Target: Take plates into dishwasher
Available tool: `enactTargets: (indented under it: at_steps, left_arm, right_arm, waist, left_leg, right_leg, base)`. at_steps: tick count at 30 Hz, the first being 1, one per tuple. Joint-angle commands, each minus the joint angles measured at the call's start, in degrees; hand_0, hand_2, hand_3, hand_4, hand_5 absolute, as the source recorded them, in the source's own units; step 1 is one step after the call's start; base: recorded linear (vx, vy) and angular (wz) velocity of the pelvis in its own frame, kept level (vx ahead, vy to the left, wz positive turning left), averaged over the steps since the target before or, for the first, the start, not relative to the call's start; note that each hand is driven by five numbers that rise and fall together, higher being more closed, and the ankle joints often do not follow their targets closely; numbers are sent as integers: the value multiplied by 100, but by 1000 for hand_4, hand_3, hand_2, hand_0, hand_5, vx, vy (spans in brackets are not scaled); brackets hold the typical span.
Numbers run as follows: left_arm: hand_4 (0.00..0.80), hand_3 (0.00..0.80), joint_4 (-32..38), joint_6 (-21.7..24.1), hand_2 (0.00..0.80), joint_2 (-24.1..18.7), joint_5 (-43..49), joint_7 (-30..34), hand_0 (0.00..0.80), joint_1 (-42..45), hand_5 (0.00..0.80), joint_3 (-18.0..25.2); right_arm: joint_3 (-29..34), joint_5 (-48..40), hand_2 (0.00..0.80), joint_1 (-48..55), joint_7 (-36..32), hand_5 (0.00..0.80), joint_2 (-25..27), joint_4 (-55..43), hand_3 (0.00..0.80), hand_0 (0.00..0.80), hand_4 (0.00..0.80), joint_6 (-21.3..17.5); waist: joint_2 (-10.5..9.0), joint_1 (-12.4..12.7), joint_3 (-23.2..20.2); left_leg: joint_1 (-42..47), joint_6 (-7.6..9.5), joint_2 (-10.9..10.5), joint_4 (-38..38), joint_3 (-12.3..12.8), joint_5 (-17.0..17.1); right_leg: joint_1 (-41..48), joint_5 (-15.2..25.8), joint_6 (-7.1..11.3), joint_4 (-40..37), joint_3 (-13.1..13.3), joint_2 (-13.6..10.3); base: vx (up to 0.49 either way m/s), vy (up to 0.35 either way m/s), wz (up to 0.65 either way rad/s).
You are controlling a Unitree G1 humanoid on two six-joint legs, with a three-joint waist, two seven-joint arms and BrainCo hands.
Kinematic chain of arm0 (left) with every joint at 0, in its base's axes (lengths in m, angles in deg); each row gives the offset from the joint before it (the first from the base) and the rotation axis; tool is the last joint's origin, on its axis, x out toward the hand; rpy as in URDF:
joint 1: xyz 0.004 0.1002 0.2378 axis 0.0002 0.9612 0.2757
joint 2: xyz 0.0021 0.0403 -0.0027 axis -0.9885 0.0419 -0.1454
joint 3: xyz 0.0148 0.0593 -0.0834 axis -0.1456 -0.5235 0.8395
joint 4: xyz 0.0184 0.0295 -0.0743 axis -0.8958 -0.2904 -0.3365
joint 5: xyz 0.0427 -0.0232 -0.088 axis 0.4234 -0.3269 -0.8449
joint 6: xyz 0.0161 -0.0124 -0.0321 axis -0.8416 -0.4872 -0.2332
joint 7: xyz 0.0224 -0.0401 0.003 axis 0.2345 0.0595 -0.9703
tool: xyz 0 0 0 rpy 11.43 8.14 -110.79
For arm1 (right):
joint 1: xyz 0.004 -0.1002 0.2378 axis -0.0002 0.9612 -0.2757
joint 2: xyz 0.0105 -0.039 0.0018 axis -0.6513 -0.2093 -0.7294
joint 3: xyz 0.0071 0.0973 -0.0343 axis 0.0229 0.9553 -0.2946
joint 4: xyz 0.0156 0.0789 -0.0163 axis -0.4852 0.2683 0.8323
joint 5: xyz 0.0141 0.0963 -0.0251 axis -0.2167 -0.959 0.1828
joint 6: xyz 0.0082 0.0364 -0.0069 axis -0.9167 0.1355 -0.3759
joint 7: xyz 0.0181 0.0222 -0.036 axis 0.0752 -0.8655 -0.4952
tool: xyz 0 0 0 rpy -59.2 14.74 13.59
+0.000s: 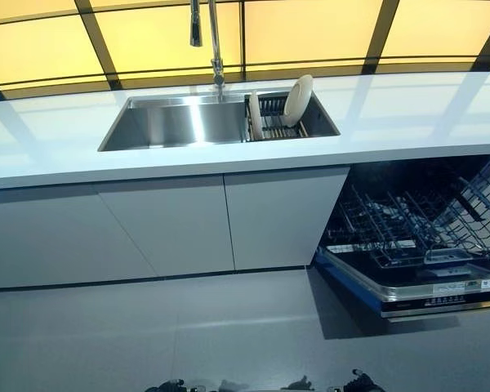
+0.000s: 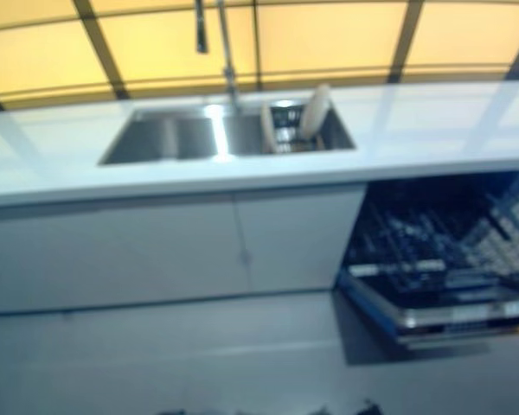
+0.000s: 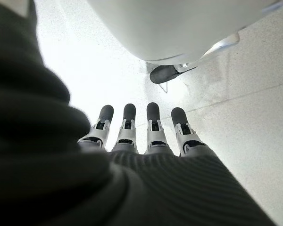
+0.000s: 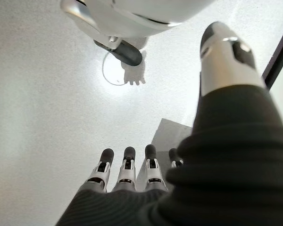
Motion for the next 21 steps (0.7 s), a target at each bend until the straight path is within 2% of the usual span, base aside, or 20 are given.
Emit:
enactTargets:
  at_steps: [1,9,16,21]
  left_arm:
    - [0,0,-207,-57,0,52,118,-63,0,-332,0,-60]
    - [0,0,-86,-111,0,-62,121,423,0,-394,0,-126]
    - [0,0,-67,35,0,-132,523,390,0,-418,0,-272]
    - [0,0,-99,-26,0,-81,404,268,0,-408,0,-268]
  right_arm:
    - [-235,93,0,-275,89,0,3,122,0,0,0,35]
    - [-207,96,0,-317,-43,0,133,56,0,0,0,-54]
    - [-247,153,0,-341,-75,0,163,16,0,0,0,-31]
    - [-255,171,0,-327,-77,0,113,56,0,0,0,-33]
  waist:
    - [-243,108,68]
    - [-234,100,106]
    - [-215,81,129]
    - [-206,69,101]
  left_leg:
    - [157,533,-492,171,-78,-462]
    - [170,529,-461,116,4,-427]
    - [161,537,-460,83,39,-420]
    - [179,530,-470,50,39,-415]
  right_leg:
    - [-128,-136,134,377,258,8]
    - [-127,-86,161,326,254,9]
    - [-141,-72,172,303,271,2]
    - [-118,-53,190,256,270,-14]
  base:
    - [0,0,0]
    - [-21,4,-2]
    - [-31,7,0]
    - [0,0,0]
